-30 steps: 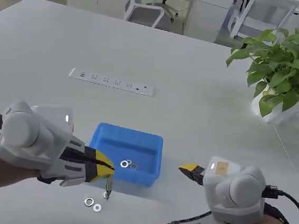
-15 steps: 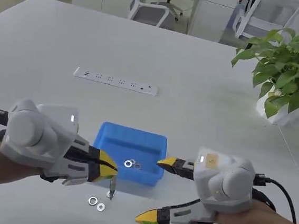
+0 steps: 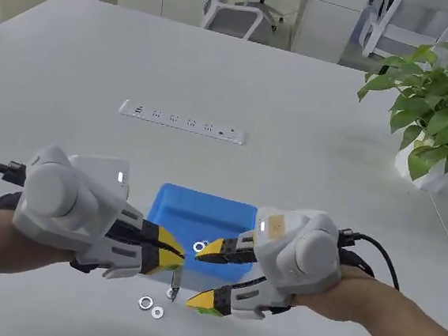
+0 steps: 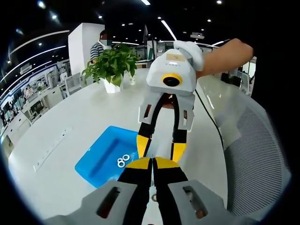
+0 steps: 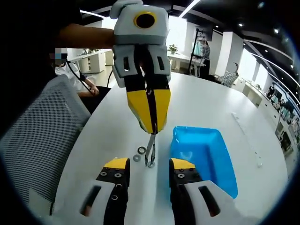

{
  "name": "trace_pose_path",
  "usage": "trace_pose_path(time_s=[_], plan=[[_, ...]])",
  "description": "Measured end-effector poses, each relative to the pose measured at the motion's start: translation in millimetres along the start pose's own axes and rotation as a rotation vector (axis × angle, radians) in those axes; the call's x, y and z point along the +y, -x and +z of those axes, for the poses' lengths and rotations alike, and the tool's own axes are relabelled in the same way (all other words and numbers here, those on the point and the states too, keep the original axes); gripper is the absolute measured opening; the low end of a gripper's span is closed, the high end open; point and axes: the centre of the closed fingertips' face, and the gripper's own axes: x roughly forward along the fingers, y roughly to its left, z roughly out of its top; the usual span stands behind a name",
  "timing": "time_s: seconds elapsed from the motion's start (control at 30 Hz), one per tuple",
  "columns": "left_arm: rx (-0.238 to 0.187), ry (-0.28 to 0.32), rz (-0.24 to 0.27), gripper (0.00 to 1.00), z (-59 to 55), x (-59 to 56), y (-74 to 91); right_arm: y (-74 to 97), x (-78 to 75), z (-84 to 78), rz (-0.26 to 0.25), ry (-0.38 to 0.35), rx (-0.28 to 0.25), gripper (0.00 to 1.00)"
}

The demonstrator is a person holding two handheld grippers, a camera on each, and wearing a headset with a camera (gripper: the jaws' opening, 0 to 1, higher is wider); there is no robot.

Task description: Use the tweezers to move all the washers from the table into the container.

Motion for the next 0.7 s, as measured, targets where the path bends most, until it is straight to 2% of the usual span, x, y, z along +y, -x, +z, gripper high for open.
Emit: trace_pose_path(time_s=[0.13,0.3,0.7], plan=[[0.004,-0.001,-0.002,0.05,-1.2,0.1,0.6,-8.7,0.2,-4.1,0.023,0.039,0.035,0.27],[0.009,-0.003,-0.003,0.05,-1.7,0.7,0.5,-17.4,0.9,-5.1,0.058,0.081,0.054,0.21],[0.009,0.000,-0.001,0.05,-1.9,1.4,-2.0,-30.4,2.8,-7.1,0.103,0.142,0.092,0.12]])
